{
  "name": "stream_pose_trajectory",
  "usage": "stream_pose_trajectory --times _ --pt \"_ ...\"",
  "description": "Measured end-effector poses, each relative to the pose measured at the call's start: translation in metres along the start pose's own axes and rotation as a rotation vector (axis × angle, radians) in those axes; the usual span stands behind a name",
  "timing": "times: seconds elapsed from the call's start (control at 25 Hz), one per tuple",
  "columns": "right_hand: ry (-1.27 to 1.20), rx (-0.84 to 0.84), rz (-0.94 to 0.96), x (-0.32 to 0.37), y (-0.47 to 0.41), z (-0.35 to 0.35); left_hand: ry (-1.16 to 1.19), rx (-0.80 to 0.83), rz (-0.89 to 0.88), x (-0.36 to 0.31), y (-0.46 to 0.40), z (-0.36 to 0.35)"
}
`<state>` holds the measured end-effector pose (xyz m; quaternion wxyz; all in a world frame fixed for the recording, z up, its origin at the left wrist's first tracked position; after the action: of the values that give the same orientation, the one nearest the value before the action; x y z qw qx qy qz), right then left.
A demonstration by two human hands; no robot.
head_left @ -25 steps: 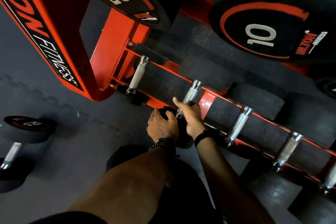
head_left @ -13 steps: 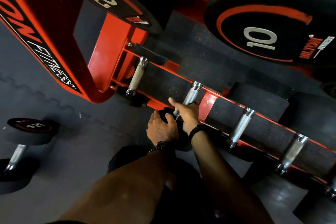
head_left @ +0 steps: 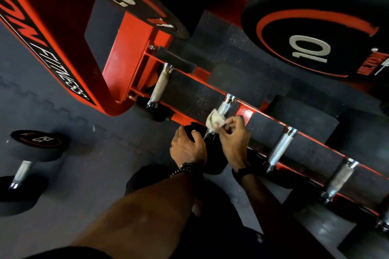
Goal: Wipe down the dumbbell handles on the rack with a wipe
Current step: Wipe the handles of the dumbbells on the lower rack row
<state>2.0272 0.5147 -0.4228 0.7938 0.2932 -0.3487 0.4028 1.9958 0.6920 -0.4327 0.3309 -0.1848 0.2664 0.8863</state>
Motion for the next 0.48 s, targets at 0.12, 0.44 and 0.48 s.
stream_pose_trajectory --times 0.12,0.44,0.48 --pt "-0.173 -0.186 -0.023 -0.001 -0.034 0.001 -0.007 0.008 -0.002 -0.001 0.0 -0.001" --pt "-0.055 -0.119 -0.092 -0.014 0.003 0.001 -0.004 0.019 0.001 -0.002 0.001 0.001" --pt "-0.108 -0.194 -0.11 -0.011 -0.013 0.002 -0.008 0.019 0.002 -0.003 0.001 0.0"
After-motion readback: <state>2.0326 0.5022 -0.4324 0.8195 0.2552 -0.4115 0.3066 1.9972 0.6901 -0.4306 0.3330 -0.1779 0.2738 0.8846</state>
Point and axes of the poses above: each hand's wrist, its own y-axis away from the middle knuckle, its own z-axis out of the back of the hand, x = y × z, the point moved 7 cm from there along -y, towards the middle knuckle, and after that the axes turned 9 degrees about -x, right-handed, at the moved point
